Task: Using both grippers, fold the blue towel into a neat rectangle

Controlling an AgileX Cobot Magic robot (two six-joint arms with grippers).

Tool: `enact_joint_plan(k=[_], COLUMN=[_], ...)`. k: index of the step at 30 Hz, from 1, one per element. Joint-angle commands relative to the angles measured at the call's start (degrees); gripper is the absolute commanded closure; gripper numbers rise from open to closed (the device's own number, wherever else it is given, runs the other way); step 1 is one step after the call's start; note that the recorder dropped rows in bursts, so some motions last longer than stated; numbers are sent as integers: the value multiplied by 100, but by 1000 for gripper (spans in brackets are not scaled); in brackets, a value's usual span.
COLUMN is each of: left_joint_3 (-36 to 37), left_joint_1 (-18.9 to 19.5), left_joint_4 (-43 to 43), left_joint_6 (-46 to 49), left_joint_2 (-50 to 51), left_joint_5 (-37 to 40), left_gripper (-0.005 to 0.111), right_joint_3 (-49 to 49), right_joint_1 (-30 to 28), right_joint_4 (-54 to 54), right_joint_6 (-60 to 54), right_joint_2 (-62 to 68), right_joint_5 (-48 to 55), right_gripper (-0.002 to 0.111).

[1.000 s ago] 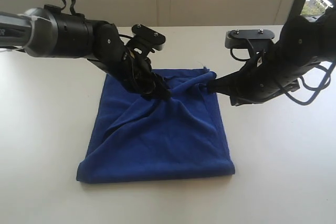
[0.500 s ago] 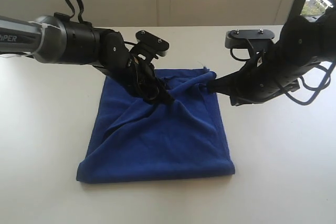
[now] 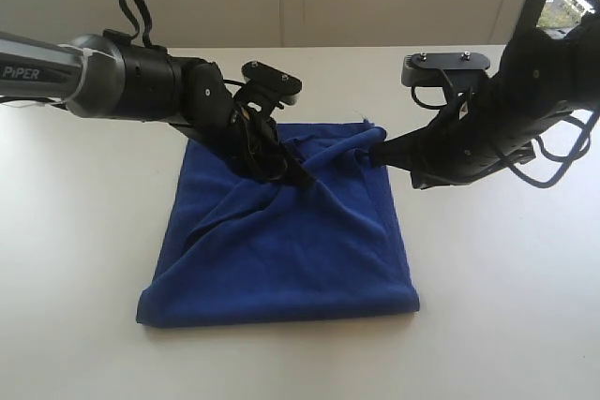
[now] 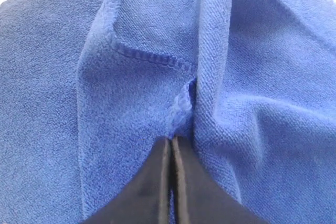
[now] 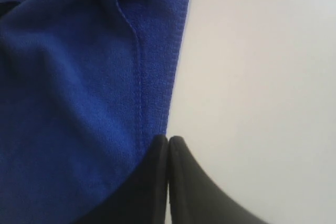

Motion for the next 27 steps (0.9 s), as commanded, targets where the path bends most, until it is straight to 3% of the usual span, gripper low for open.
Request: enact_joint_plan(k=[1,5,11,17,27], left_joint_3=[-24,-24,-24,-24,-24], left_joint_1=[-21,65,510,1060,1491], left_joint_4=[-60,-60,-60,-45,7], left_joint_6=[-55,-55,-55,-33,50], left_joint_2=[-9,-256,-779,-764,-413], left_joint_5=[6,-6,-30,-306,-445], left_gripper=[107,107,107,107,107], right_joint_3=[21,21,21,21,21], right_joint_1=[-39,-39,-39,-39,-39], right_joint_4=[-44,-44,-44,-44,-44], right_joint_6=[21,21,21,21,21], right_joint_2=[-1,-1,-1,-1,-1], right_joint_5=[-9,1,1,1,12], right_gripper=[108,108,108,108,108])
